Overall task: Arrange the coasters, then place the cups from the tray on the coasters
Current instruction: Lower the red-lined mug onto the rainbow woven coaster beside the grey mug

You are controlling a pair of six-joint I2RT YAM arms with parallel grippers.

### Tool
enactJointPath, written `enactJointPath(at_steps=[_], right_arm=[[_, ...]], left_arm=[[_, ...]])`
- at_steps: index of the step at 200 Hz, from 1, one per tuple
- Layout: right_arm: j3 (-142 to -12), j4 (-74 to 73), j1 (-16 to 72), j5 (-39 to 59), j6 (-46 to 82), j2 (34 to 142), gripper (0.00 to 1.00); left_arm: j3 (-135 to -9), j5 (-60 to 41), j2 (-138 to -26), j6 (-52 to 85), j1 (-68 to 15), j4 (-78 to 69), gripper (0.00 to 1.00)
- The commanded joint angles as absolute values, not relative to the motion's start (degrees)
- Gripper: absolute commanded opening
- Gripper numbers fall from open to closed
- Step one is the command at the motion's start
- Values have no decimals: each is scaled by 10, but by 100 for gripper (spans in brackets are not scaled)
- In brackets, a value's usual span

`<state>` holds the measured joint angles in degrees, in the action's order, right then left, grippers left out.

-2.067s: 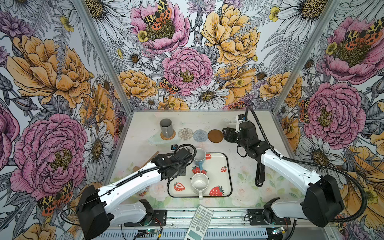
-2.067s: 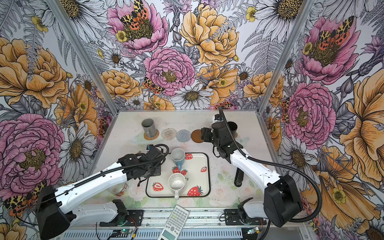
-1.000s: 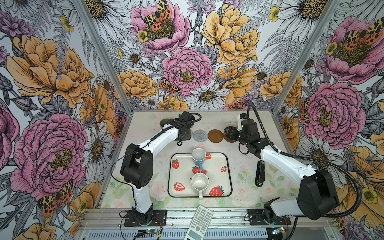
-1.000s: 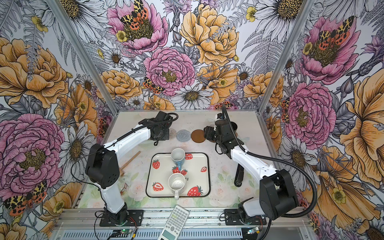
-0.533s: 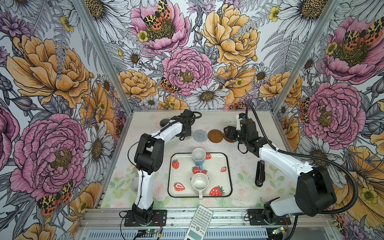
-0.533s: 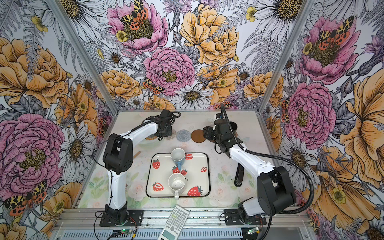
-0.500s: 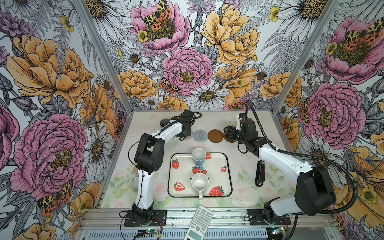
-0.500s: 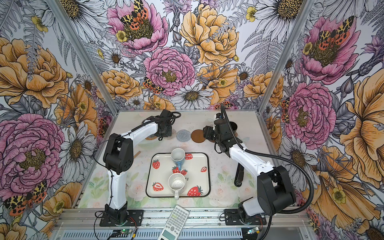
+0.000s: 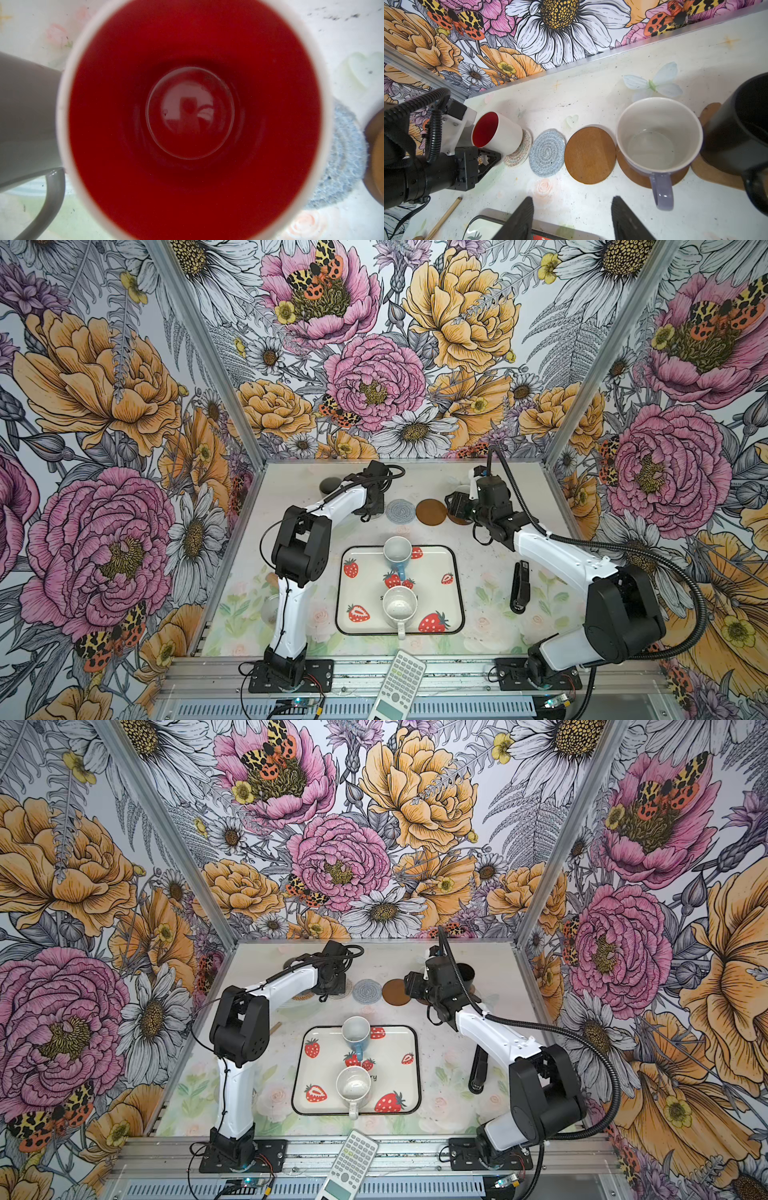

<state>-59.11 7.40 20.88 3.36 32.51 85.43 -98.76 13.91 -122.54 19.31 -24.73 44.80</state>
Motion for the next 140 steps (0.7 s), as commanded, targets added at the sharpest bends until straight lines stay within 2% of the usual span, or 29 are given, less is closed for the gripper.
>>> enactJointPath(at_steps=[1,140], right_arm=[[-614,64,204,42,319,867,61],[-621,64,204,52,321,879,60]], left_arm=[[-999,132,-1227,196,-245,407,0],[-980,126,-1225,208,-247,407,0]])
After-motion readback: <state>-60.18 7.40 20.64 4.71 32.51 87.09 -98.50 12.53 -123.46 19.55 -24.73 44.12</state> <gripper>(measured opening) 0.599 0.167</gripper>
